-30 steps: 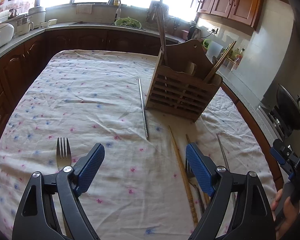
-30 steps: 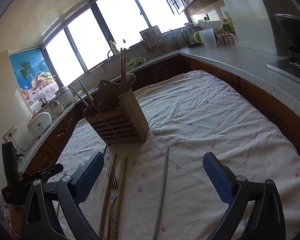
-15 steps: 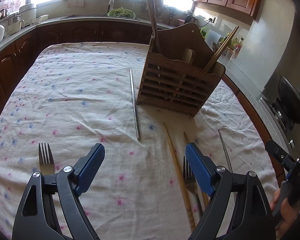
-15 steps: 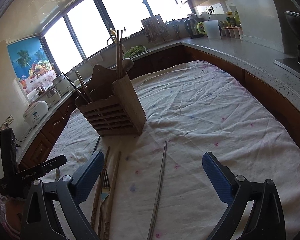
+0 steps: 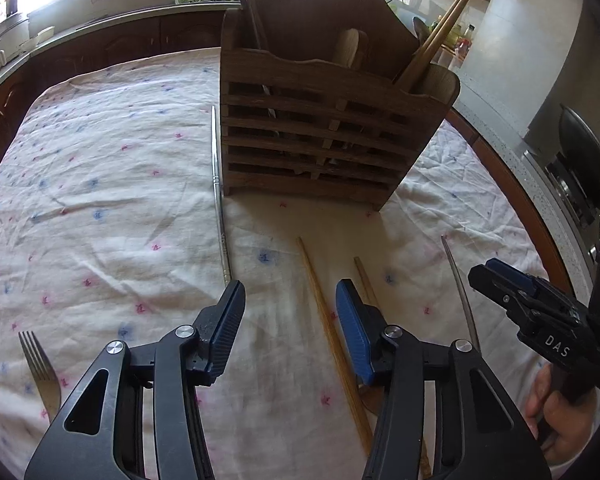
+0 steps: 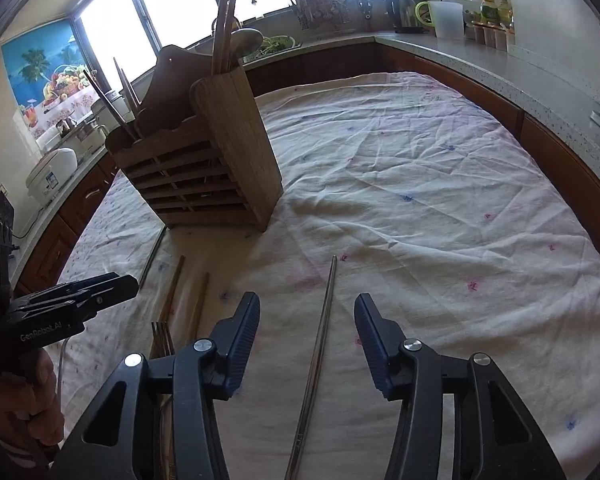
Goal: Organize utensils
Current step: 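Grasp a wooden chopstick with the left tool while the right tool grasps a steel chopstick, then carry both chopsticks upright to the wooden holder with both tools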
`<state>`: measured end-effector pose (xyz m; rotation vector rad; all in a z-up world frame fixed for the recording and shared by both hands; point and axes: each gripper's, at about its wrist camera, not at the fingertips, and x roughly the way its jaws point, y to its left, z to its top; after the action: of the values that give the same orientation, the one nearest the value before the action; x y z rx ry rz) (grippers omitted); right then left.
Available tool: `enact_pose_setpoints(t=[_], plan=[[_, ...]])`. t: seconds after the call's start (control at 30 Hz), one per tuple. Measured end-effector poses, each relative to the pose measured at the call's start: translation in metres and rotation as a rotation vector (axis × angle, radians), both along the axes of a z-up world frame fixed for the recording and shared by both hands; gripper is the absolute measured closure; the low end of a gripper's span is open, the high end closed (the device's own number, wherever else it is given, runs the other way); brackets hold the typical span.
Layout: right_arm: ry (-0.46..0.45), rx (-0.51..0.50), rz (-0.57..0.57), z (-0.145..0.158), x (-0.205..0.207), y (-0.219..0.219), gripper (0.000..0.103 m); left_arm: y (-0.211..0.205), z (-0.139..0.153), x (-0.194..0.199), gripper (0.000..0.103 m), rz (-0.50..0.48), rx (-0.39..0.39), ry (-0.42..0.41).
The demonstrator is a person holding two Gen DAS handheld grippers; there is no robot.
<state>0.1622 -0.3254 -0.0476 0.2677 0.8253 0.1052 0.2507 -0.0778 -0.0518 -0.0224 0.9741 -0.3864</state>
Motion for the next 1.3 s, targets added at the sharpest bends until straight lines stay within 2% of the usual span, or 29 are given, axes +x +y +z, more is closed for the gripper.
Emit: enact_pose_setpoints(t=[0.2,0.27,0.3,0.33,0.47,0.57,0.63,0.67,0.77,0.9,1.0,1.3], plan=[[0.019,-0.016,0.003,-0.005,0.011,-0.001,0.054,-0.011,-0.011,0.017,0.063,-0.016,0.031,0.028],[0.03,-0.023,0.007,-0.007,0.015,0.001,0.056,-0.014,-0.016,0.022,0.069,-0.021,0.041,0.039],[0.037,-0.029,0.008,-0.009,0.016,0.001,0.06,-0.016,-0.019,0.023,0.075,-0.027,0.045,0.05],[0.045,-0.035,0.009,-0.011,0.019,0.002,0.062,-0.017,-0.021,0.025,0.078,-0.032,0.047,0.057],[0.067,-0.083,0.022,-0.018,0.029,0.01,0.065,-0.024,-0.022,0.025,0.081,-0.057,0.066,0.045],[0.067,-0.163,0.034,-0.02,0.035,0.021,0.065,-0.036,-0.023,0.018,0.083,-0.09,0.139,0.002],[0.064,-0.199,0.034,-0.021,0.037,0.026,0.071,-0.045,-0.024,0.012,0.088,-0.118,0.186,-0.026],[0.062,-0.205,0.034,-0.02,0.038,0.026,0.078,-0.046,-0.024,0.011,0.09,-0.127,0.187,-0.029],[0.059,-0.181,0.026,-0.021,0.037,0.021,0.096,-0.043,-0.024,0.012,0.093,-0.132,0.166,-0.027],[0.056,-0.114,0.018,-0.02,0.035,0.013,0.098,-0.034,-0.022,0.008,0.098,-0.131,0.146,-0.024],[0.045,-0.052,0.009,-0.014,0.028,0.006,0.098,-0.023,-0.017,0.003,0.098,-0.121,0.098,-0.017],[-0.068,0.016,0.014,0.034,-0.002,0.002,0.099,0.013,0.023,-0.029,0.098,-0.09,-0.011,-0.074]])
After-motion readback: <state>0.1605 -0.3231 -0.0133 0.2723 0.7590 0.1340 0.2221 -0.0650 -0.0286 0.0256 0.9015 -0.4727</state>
